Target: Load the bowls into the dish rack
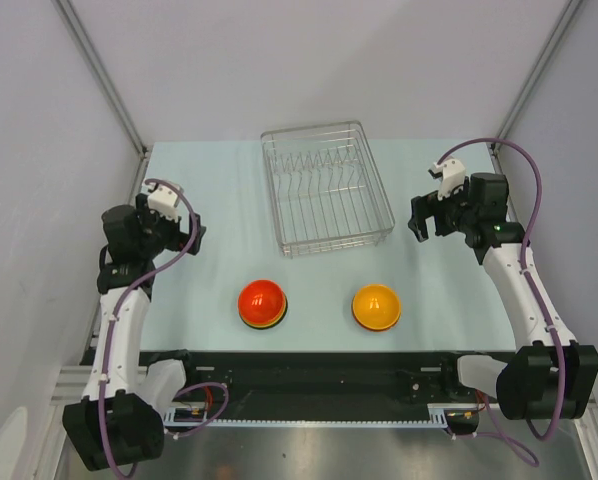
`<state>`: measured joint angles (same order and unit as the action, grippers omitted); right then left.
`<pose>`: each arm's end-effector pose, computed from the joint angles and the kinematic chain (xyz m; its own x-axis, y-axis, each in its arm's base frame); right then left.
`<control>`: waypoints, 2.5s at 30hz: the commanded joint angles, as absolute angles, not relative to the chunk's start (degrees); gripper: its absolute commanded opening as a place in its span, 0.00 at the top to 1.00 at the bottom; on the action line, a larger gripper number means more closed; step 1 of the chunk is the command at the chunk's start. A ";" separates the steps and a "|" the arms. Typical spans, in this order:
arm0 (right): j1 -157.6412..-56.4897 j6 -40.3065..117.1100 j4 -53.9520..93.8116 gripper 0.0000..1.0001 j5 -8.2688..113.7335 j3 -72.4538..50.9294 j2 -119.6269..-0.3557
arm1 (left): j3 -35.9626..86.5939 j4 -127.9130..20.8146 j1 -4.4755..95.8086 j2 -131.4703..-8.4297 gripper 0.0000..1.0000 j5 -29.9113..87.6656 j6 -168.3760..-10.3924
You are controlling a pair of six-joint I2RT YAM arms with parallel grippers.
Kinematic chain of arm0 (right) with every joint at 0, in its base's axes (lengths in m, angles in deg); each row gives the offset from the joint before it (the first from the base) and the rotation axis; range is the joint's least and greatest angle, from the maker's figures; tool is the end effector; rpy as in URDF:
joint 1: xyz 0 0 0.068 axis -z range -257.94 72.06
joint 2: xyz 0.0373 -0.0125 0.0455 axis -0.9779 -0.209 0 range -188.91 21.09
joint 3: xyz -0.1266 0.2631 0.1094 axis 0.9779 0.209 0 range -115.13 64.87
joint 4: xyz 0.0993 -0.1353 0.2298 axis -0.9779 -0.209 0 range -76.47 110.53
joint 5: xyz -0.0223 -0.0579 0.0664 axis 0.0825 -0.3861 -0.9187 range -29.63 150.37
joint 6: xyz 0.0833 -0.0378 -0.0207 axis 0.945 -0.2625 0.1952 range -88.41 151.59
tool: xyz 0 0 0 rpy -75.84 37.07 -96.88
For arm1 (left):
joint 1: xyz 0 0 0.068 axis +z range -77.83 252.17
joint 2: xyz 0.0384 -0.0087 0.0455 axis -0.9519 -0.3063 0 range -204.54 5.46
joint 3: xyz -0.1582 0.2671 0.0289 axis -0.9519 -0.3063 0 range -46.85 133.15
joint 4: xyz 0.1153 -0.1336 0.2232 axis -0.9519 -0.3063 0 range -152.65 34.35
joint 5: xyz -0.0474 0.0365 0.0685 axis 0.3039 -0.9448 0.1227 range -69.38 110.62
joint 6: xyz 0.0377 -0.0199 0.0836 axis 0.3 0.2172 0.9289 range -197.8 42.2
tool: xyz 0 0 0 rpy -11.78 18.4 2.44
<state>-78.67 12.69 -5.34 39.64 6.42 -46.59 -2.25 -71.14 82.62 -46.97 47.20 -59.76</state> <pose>0.3050 0.0339 0.3228 -0.4462 -0.3088 -0.8400 -0.4715 0.8788 -0.0726 0.2500 0.0076 0.3180 -0.2951 0.2272 -0.9281 0.3505 0.9293 0.1160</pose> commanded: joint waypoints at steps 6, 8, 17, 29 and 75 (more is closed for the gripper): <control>-78.73 13.56 -3.64 0.00 37.26 4.94 -49.39 | 0.69 -70.41 82.54 -49.99 0.00 51.28 -57.51; -80.21 14.71 -5.48 0.00 37.52 1.53 -54.02 | 3.59 -71.47 82.28 -53.41 0.00 54.18 -56.28; -82.51 20.24 -3.91 0.00 38.58 -7.54 -67.49 | 19.75 -67.70 73.58 -73.01 0.00 46.73 -56.01; -84.88 19.37 -4.08 0.00 41.48 -15.37 -81.30 | 75.36 -82.45 65.84 -119.67 0.00 40.22 -58.99; -88.31 10.85 5.49 0.00 65.11 -11.14 -84.02 | 64.17 -73.14 59.69 -126.21 0.00 15.96 -49.33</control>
<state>-88.55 13.33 1.59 57.24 -9.10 -82.02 71.29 -68.69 59.06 -130.50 17.26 -52.90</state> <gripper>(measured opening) 0.995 0.996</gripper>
